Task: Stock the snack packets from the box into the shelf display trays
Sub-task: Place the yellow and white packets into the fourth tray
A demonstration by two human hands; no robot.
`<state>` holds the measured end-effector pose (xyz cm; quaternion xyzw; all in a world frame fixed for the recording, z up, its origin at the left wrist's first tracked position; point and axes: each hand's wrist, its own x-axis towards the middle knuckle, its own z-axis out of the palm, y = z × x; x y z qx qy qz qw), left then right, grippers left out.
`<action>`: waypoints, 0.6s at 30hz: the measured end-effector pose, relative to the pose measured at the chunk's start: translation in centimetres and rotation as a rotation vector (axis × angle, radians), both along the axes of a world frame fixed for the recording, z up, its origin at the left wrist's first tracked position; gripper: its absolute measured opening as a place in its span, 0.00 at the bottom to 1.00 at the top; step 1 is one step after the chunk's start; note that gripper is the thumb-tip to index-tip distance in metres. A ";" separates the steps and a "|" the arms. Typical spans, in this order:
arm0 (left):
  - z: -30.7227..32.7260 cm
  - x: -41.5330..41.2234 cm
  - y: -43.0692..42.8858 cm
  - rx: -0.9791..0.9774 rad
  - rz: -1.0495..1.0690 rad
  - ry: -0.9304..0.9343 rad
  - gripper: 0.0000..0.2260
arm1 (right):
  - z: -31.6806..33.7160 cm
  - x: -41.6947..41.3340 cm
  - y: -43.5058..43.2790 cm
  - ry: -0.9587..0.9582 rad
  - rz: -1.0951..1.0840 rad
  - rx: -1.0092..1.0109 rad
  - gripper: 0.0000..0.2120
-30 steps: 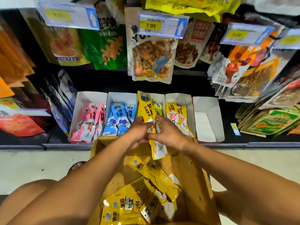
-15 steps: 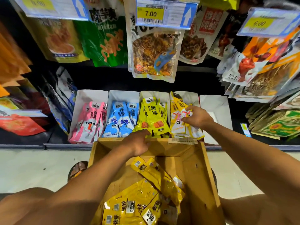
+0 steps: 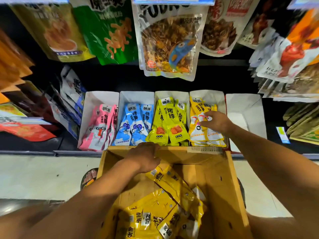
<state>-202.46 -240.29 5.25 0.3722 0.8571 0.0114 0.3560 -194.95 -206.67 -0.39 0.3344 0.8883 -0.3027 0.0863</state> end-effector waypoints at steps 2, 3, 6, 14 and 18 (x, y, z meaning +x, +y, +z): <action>0.0 0.0 -0.2 -0.003 -0.003 -0.003 0.26 | -0.2 0.2 0.1 0.001 0.002 -0.010 0.32; -0.1 0.0 -0.3 -0.004 -0.004 -0.005 0.26 | -0.2 0.3 0.2 0.005 0.000 -0.008 0.32; -0.1 -0.1 -0.4 -0.019 -0.013 0.000 0.27 | 0.1 0.8 0.1 0.022 -0.021 -0.015 0.31; 0.2 0.0 -1.1 -0.037 -0.069 0.021 0.29 | 2.2 2.6 -1.8 0.019 -0.024 0.028 0.30; 0.4 0.7 -2.4 -0.040 -0.069 0.057 0.30 | 4.2 4.8 -4.4 0.025 0.076 0.068 0.31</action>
